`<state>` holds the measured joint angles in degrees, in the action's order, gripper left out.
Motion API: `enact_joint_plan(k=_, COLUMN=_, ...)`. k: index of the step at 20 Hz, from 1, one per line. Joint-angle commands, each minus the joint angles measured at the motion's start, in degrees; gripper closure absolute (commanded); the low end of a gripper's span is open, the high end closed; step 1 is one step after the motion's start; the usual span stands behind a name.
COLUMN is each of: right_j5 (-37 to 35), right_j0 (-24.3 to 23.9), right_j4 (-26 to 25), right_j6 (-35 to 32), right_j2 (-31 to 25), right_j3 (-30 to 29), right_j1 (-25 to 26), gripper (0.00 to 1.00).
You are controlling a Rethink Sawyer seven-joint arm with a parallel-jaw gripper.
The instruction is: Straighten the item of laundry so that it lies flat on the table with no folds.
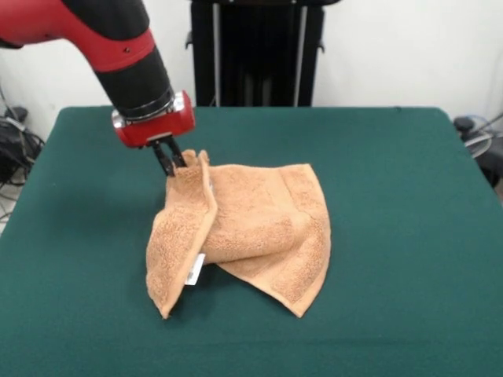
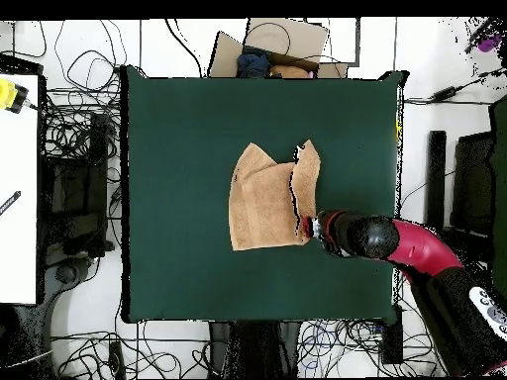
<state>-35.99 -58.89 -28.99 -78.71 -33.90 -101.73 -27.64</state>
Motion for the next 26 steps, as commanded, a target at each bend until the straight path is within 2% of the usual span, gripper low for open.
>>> enact_joint_plan(k=1, right_j5=-2.6, right_j0=1.7, right_j4=-2.1, right_j6=6.9, right_j2=-5.2, right_j3=-1.4, right_j1=-4.0, gripper=1.00)
enact_joint_plan(k=3, right_j5=-3.7, right_j0=2.1, right_j4=-1.4, right_j6=6.9, right_j2=-5.3, right_j3=-1.6, right_j1=-5.2, gripper=1.00)
enact_joint_plan(k=8, right_j5=-4.2, right_j0=1.2, right_j4=-1.8, right_j6=8.2, right_j2=-5.4, right_j3=-0.5, right_j1=-3.2, gripper=1.00)
enact_joint_plan(k=13, right_j5=-5.2, right_j0=1.1, right_j4=-1.5, right_j6=8.2, right_j2=-5.7, right_j3=-0.7, right_j1=-4.1, gripper=1.00)
enact_joint_plan(k=26, right_j5=-1.8, right_j0=1.0, right_j4=-3.7, right_j6=7.3, right_j2=-5.1, right_j3=-2.5, right_j1=-4.4, gripper=1.00)
